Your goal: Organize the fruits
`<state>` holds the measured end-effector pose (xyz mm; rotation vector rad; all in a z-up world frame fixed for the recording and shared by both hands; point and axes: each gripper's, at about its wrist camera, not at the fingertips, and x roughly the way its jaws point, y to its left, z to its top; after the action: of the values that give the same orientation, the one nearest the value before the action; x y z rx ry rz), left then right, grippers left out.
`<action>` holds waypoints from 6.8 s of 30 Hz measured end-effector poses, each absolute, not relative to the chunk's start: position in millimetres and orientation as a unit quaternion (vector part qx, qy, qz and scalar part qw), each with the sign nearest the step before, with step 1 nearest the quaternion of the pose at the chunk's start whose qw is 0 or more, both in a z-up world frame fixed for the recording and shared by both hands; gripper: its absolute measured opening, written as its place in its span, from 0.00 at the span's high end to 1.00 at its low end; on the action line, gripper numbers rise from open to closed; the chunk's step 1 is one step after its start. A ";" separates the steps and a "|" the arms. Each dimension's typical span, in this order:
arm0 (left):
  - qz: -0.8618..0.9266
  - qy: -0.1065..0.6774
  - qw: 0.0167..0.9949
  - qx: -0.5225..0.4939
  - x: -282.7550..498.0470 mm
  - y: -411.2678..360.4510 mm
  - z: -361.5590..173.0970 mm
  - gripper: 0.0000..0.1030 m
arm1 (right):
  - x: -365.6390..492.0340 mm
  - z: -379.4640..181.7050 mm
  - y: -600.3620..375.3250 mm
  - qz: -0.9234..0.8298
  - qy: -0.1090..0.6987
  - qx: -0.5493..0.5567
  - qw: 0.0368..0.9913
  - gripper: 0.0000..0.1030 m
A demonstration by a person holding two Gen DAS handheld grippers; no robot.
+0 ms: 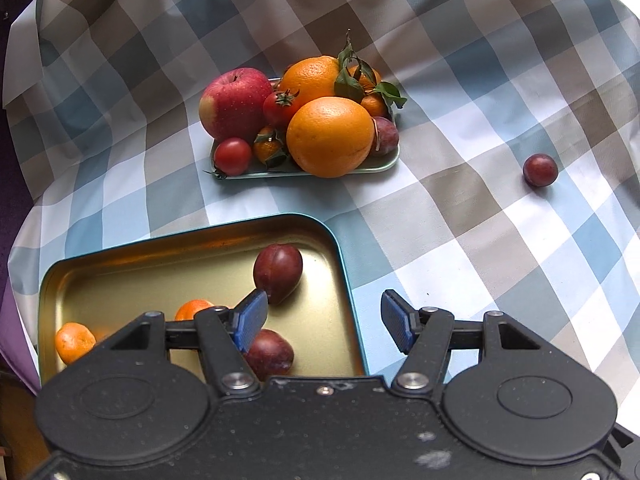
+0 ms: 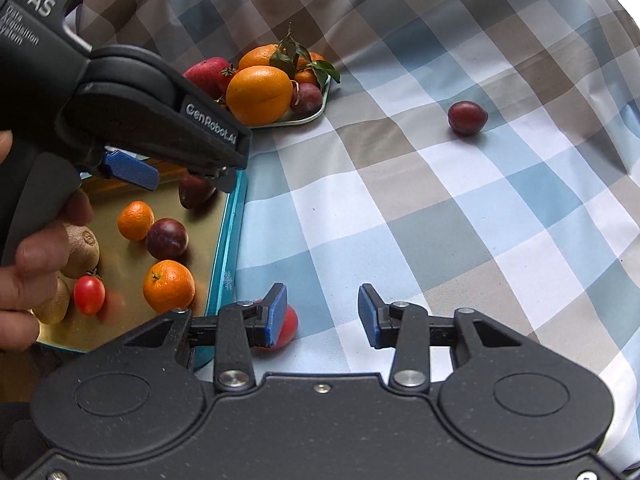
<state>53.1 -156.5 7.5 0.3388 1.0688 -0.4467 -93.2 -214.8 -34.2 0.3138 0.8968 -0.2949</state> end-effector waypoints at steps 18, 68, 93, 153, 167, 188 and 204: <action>-0.203 0.515 0.818 0.154 56.9 -165.3 0.4 0.37 | -92.2 -44.2 -204.0 -0.077 0.433 0.166 0.883 0.52; -0.237 0.525 0.802 0.159 38.6 -205.3 -9.1 0.35 | -92.2 -46.7 -236.4 -0.154 0.403 0.124 0.893 0.58; -0.235 0.520 0.813 0.115 41.4 -247.2 -6.4 0.34 | -138.1 -25.6 -276.1 -0.161 0.365 0.226 0.889 0.58; -0.333 0.485 0.777 0.223 61.1 -376.2 -54.4 0.98 | -168.7 -33.6 -349.5 -0.313 0.399 0.188 0.841 0.57; -0.308 0.505 0.797 0.121 90.1 -344.2 -19.2 0.51 | -174.3 -16.0 -342.9 -0.301 0.382 0.194 0.852 0.57; -0.343 0.493 0.786 0.147 88.8 -389.3 -37.5 0.60 | -175.6 -24.1 -351.7 -0.309 0.392 0.202 0.843 0.57; -0.299 0.521 0.781 0.171 25.5 -320.2 -3.3 0.61 | -171.1 -29.3 -336.3 -0.273 0.413 0.223 0.840 0.57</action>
<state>25.5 -320.2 -3.3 0.3683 1.1248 -0.6469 -171.1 -336.3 -29.3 0.4715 0.8736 -0.5764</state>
